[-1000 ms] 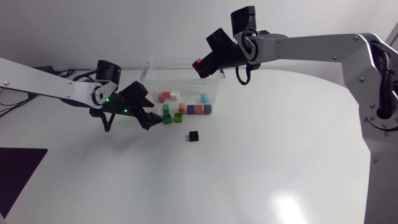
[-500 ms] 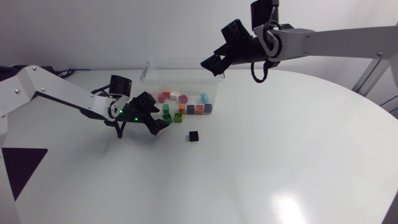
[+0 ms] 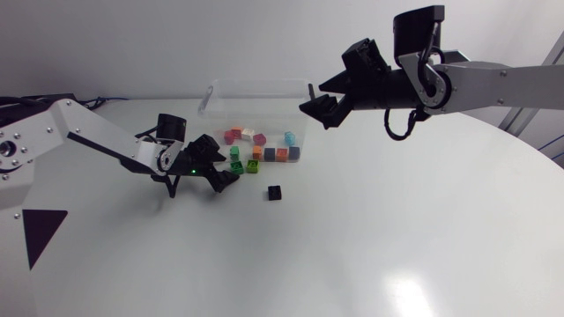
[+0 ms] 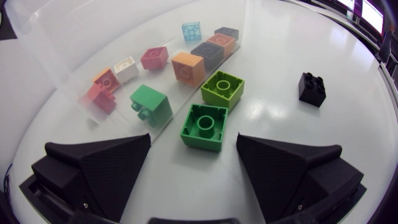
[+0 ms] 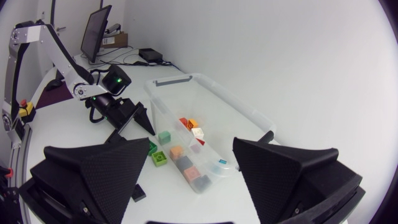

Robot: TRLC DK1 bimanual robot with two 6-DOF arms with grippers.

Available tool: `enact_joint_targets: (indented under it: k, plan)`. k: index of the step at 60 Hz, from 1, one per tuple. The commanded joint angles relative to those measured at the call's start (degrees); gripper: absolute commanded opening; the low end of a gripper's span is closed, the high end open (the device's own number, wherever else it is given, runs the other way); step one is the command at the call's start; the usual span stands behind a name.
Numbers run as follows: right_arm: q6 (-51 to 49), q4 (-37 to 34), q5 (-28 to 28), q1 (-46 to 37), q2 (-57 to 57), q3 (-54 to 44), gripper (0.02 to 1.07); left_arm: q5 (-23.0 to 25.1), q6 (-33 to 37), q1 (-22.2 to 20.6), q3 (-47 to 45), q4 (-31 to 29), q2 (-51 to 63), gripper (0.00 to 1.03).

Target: Place the duplo bricks in the container

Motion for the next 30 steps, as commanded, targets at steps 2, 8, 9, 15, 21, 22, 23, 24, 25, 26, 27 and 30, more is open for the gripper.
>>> enact_joint_targets:
  k: [2,8,9,15,21,22,23,24,25,26,27,30]
  plan:
    - [-1.08,1.52,-0.72,-0.32,-2.36,-3.59,1.01,1.77,0.17,0.34,1.65,0.43,2.23,0.96]
    - [-1.25,2.13,-0.72,-0.32,-3.33,-5.62,1.01,3.0,0.17,0.17,2.09,-0.09,2.67,0.93]
    - [-1.34,2.22,-0.72,-0.32,-3.41,-5.88,1.01,3.0,0.17,0.17,2.09,-0.18,2.67,0.93]
    - [-1.87,2.39,-0.81,-0.32,-4.03,-7.72,1.01,4.32,0.17,0.08,2.62,-0.8,2.94,0.91]
    - [-2.22,3.19,-0.99,-0.32,-4.47,-9.92,1.01,4.93,0.17,-0.36,2.88,-1.24,3.38,0.83]
    - [-2.4,3.19,-0.99,-0.32,-4.47,-10.27,1.01,4.93,0.17,-0.36,2.88,-1.32,3.46,0.81]
    - [-2.66,3.54,-1.25,-0.32,-4.47,-10.89,1.01,5.2,0.26,-0.53,2.97,-1.5,3.55,0.77]
    - [-2.75,3.8,-1.34,-0.32,-4.47,-11.42,1.01,5.37,0.26,-0.53,3.06,-1.5,3.64,0.75]
    - [-2.75,3.98,-1.34,-0.32,-4.47,-11.68,1.01,5.55,0.26,-0.62,3.06,-1.59,3.64,0.72]
    - [-2.84,4.06,-1.34,-0.32,-4.47,-12.12,1.0,5.72,0.26,-0.62,3.14,-1.68,3.73,0.7]
    - [-3.01,4.15,-1.42,-0.23,-4.47,-12.38,1.0,5.9,0.26,-0.62,3.14,-1.76,3.73,0.67]
    - [-3.36,4.5,-1.78,-0.14,-4.38,-13.44,1.0,6.07,0.26,-0.71,3.14,-1.76,3.81,0.59]
